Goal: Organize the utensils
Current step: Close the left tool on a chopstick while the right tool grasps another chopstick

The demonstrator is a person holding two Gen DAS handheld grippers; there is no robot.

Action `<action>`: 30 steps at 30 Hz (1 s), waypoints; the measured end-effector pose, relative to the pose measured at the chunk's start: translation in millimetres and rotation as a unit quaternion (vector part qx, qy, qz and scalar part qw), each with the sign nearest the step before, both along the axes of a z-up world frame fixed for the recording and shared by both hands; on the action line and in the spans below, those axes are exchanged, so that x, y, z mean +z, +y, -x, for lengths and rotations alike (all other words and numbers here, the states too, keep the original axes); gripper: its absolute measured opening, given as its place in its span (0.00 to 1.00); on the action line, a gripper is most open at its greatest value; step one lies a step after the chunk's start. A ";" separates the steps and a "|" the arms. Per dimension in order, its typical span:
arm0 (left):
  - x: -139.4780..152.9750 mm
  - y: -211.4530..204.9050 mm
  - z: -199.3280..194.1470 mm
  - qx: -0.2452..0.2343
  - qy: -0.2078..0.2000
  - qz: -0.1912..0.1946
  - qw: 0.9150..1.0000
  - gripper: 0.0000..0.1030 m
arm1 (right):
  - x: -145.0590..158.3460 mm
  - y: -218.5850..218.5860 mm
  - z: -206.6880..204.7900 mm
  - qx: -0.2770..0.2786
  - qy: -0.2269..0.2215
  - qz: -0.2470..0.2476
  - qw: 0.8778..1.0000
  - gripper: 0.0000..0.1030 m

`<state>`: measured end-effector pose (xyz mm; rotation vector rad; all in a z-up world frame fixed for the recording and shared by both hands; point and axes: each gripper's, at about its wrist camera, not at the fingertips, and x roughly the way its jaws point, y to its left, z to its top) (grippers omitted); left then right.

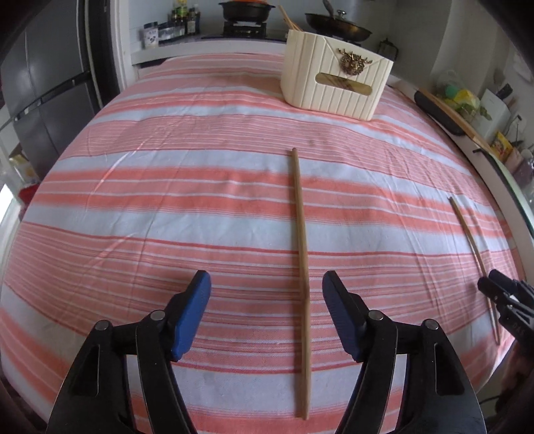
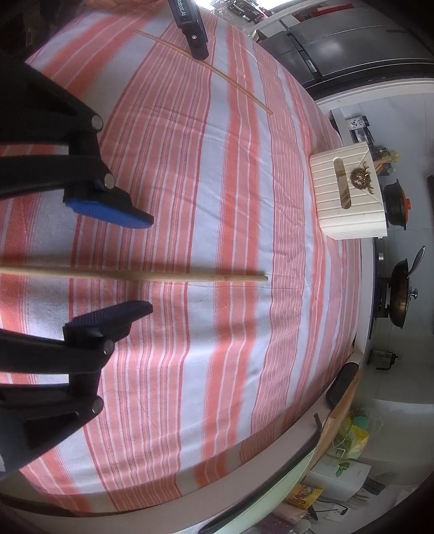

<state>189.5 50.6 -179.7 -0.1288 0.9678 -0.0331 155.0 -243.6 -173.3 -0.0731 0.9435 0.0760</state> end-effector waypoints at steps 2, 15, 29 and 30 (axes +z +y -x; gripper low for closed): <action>-2.3 -2.9 1.5 -0.016 0.004 0.005 1.000 0.73 | -1.0 1.1 -2.0 -0.006 0.005 0.003 1.000 0.45; -12.6 -28.2 -3.8 -0.040 0.011 -0.072 0.997 0.90 | -6.7 4.6 -5.9 0.002 0.005 0.007 1.000 0.47; -16.0 -22.4 -5.4 -0.025 0.011 -0.065 0.998 0.99 | -6.9 4.1 -5.6 0.004 0.003 0.005 1.000 0.48; -15.8 -22.7 -5.5 -0.025 0.012 -0.065 0.998 0.99 | -6.9 4.1 -5.5 0.005 0.004 0.005 1.000 0.48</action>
